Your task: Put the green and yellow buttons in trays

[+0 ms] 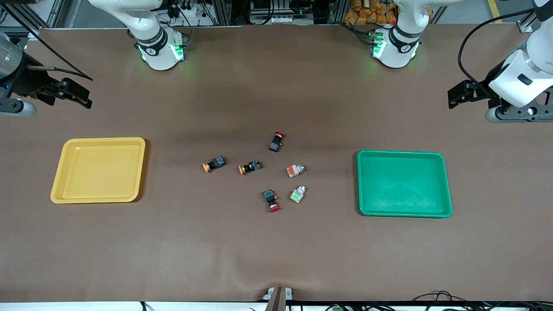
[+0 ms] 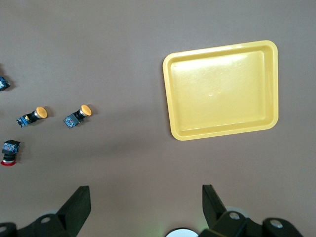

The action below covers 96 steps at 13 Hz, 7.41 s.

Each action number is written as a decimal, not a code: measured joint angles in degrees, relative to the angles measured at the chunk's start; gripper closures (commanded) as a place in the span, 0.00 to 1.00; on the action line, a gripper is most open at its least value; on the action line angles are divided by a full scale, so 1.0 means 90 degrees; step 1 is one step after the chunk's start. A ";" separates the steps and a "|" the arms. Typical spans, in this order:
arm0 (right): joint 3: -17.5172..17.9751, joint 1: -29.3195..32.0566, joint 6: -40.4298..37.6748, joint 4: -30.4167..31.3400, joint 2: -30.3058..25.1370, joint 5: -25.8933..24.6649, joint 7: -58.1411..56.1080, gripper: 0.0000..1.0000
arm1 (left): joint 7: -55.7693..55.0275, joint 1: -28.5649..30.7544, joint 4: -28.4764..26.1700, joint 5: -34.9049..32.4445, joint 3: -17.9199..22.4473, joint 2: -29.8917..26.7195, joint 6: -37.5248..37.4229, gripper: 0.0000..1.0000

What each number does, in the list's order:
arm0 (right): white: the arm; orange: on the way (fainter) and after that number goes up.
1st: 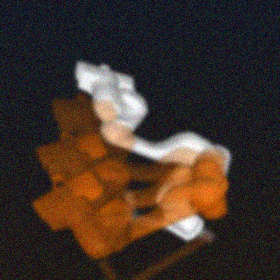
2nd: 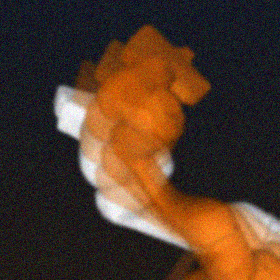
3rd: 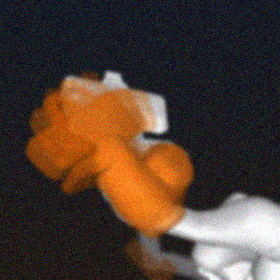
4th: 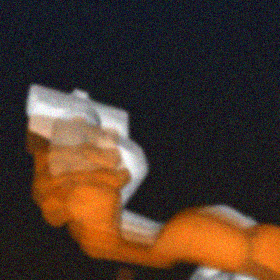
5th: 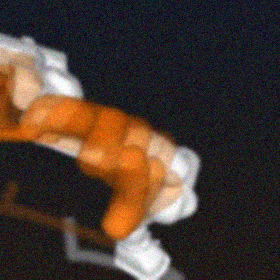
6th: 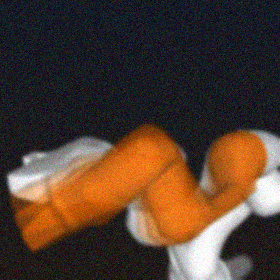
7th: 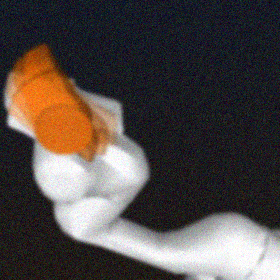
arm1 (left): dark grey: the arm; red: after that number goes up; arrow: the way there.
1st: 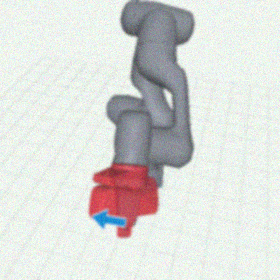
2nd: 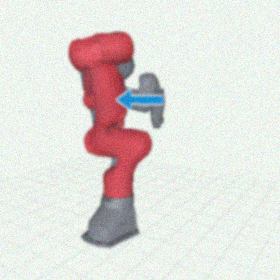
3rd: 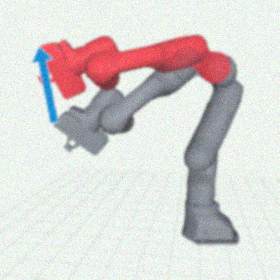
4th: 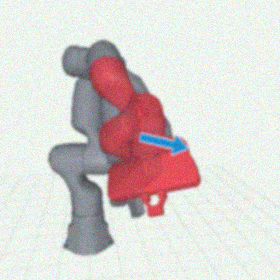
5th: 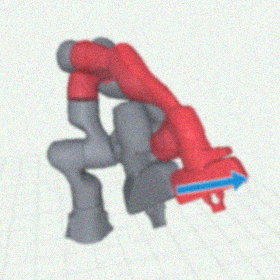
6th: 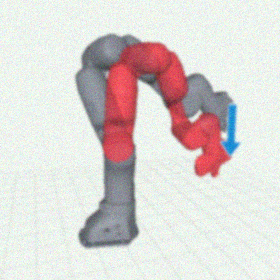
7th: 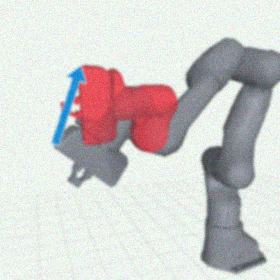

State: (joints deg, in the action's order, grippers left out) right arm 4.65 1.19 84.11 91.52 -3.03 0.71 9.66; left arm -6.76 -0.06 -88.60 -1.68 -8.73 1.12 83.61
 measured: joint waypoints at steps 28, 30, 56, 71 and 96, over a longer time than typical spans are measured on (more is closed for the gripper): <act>-0.0016 -0.0004 -0.0225 -0.0110 0.0405 0.0002 -0.0002 0.00 | -0.3037 -0.0737 0.0069 -0.0384 -0.0890 0.1661 0.1654 0.00; -0.0017 -0.0003 -0.0289 -0.0129 0.0405 0.0002 -0.0002 0.00 | -0.3053 -0.0739 0.0095 -0.0384 -0.0890 0.1733 0.1682 0.00; 0.0024 -0.0493 0.0464 -0.0095 0.2175 0.0814 0.2379 0.00 | -0.8216 -0.3120 0.1579 -0.0393 -0.0107 0.5838 0.5761 0.00; 0.0059 -0.1933 0.3508 0.0767 0.3719 0.1203 0.7143 0.00 | -0.8445 -0.3008 0.1859 -0.0399 -0.0029 0.5774 0.5433 1.00; -0.0117 -0.1138 0.2249 0.0462 0.4249 0.1137 0.4238 1.00 | -0.2588 -0.0131 -0.0809 -0.1031 -0.0010 0.3439 0.3337 0.77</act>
State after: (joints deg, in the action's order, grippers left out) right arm 3.60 -9.05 104.35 95.68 35.21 10.94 47.80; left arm -30.06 -1.23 -95.89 -10.96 -8.82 32.07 113.65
